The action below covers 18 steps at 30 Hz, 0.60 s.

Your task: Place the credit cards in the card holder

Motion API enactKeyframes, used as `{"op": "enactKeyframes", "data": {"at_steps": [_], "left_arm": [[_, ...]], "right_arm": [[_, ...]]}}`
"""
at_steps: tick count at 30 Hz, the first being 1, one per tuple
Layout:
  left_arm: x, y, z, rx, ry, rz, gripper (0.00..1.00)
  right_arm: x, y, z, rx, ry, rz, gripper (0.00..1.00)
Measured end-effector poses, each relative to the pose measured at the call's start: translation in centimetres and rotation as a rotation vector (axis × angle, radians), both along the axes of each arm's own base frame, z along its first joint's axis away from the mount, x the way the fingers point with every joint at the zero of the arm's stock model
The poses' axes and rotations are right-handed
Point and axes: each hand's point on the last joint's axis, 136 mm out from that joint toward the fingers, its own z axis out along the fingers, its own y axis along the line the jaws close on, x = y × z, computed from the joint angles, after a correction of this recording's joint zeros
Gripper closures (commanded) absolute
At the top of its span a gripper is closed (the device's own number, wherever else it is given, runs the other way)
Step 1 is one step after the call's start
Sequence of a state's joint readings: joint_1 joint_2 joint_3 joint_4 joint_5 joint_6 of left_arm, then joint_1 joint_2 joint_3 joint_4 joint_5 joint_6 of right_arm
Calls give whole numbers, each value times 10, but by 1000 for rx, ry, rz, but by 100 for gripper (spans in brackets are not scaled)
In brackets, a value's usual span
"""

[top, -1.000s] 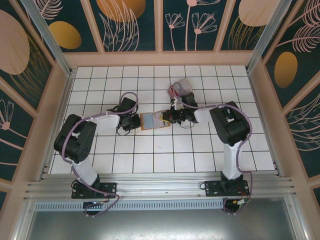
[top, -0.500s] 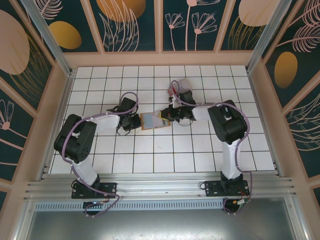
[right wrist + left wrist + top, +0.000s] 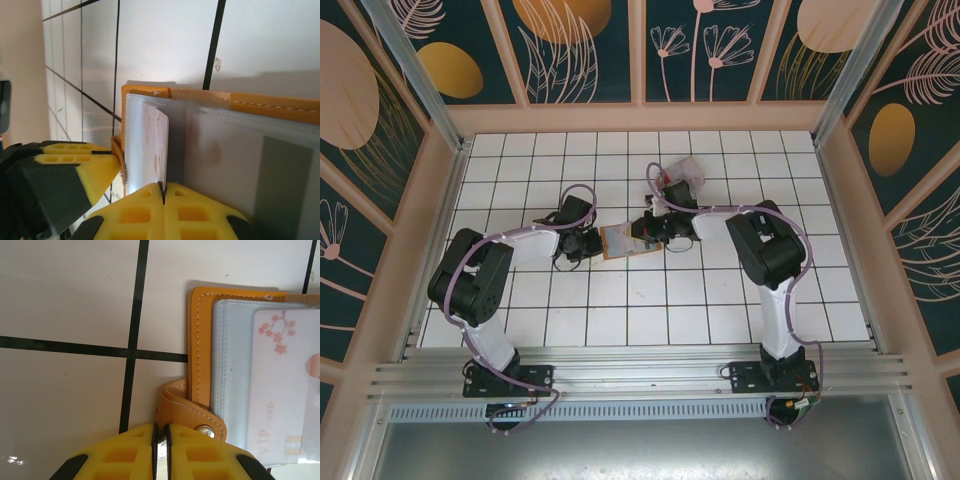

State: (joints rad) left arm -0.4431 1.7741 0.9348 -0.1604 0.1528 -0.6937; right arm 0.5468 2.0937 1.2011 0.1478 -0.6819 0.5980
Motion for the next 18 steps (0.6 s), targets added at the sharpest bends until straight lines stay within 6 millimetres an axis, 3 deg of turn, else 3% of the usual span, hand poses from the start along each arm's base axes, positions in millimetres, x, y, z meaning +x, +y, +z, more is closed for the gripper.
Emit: {"op": "enactKeyframes", "data": {"at_steps": [8,12,18], "left_arm": [[0,0,-1,-12,3,10,85],[0,0,0,-23,3,15,83],[1,-4,5,-49,-3,18,62]], "right_arm": [[1,15,-2,-95,-69,-24,100],[3,16,-2,-116,-79,-35,94],[3,14,-2,-139,-97,-30,80]]}}
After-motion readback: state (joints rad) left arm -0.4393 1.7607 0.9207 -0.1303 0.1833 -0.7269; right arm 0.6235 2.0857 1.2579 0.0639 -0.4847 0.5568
